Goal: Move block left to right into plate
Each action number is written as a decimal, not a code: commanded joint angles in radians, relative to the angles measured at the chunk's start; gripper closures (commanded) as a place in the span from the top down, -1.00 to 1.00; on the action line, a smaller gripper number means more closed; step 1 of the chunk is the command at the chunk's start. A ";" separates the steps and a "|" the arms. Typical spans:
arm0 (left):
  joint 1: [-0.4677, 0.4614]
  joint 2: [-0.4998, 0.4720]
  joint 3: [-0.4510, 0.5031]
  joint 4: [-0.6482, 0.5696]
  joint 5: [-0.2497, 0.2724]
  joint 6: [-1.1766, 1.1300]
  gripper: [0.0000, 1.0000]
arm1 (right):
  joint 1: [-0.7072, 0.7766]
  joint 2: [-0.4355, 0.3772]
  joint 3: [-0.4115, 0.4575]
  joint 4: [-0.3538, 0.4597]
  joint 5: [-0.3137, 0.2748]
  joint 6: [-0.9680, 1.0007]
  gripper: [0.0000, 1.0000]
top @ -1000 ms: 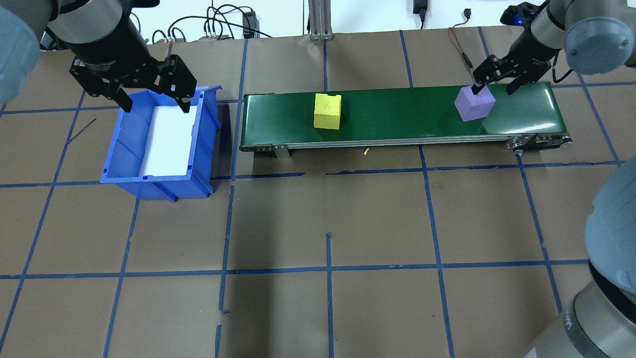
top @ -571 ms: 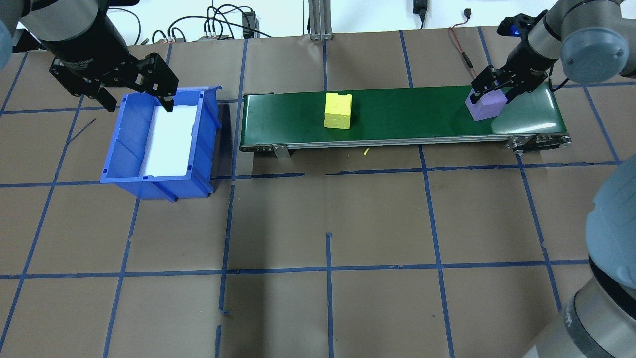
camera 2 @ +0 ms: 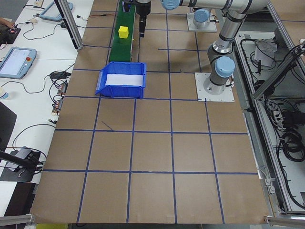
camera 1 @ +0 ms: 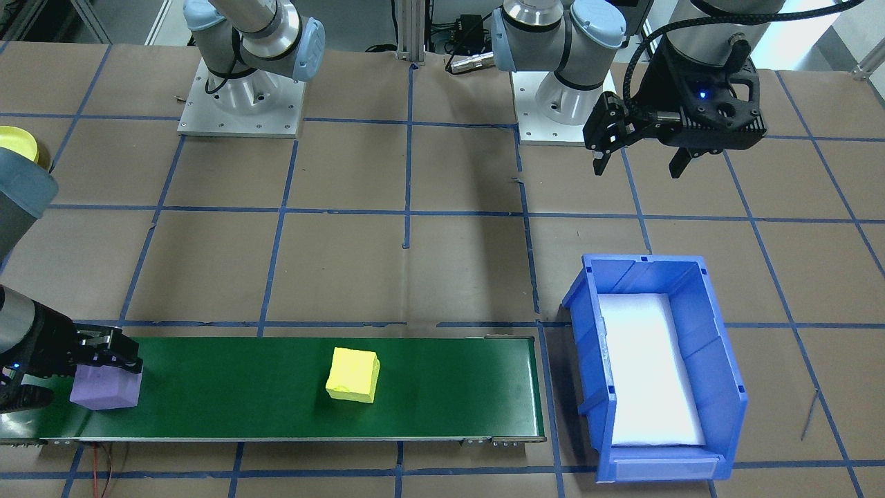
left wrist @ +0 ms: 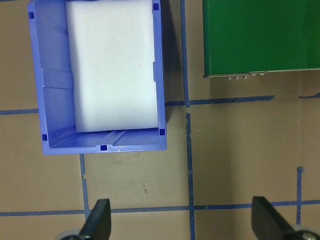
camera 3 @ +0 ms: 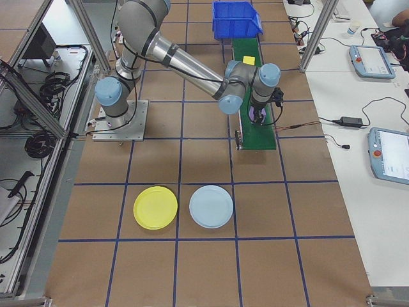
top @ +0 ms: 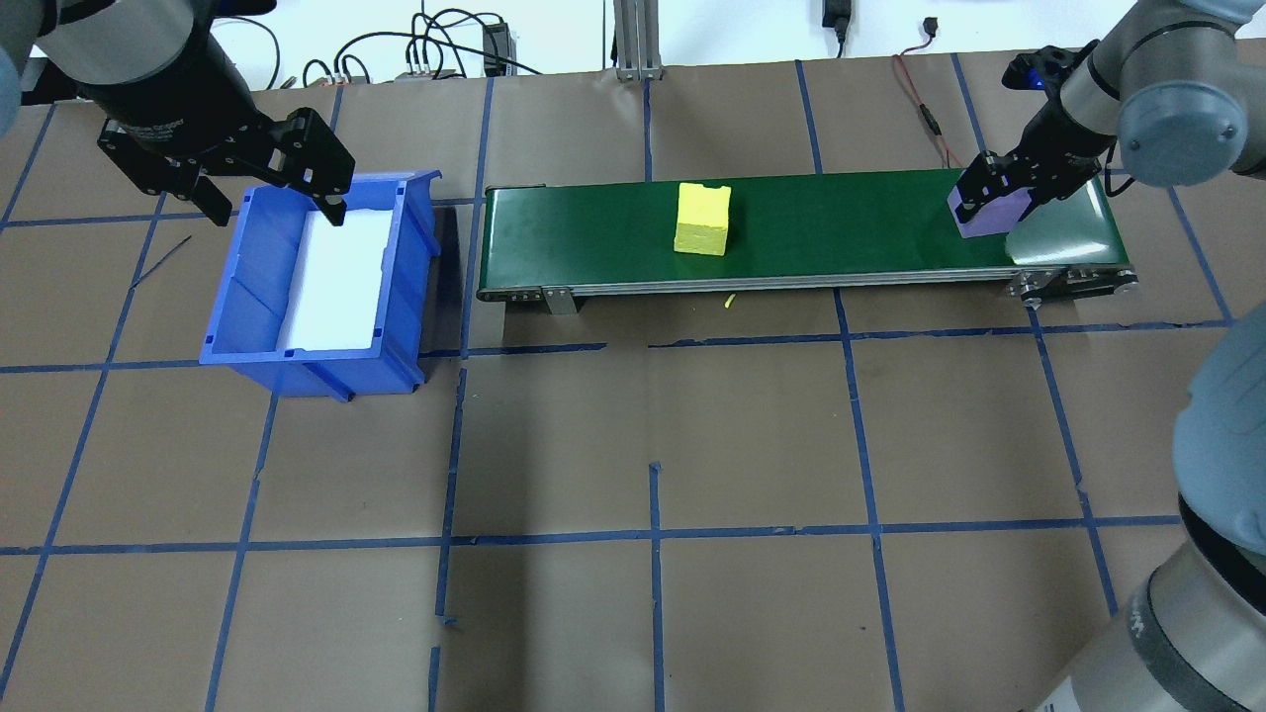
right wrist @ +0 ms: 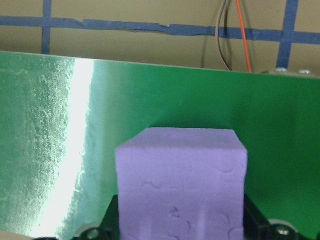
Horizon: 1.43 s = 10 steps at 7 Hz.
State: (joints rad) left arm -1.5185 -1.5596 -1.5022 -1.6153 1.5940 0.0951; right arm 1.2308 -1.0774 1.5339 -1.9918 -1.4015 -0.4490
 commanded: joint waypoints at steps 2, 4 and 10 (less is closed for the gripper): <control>-0.002 0.003 -0.004 0.000 0.001 -0.006 1.00 | -0.150 -0.039 -0.026 0.007 -0.134 -0.038 -0.28; -0.002 0.006 -0.007 -0.002 0.001 -0.011 1.00 | -0.355 -0.044 -0.020 0.004 -0.136 -0.312 -0.28; -0.002 0.012 -0.013 -0.002 -0.019 -0.015 1.00 | -0.668 0.027 0.032 -0.019 -0.166 -0.631 0.35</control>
State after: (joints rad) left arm -1.5215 -1.5482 -1.5155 -1.6168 1.5759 0.0798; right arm 0.5696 -1.0526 1.5544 -2.0101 -1.5436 -1.0720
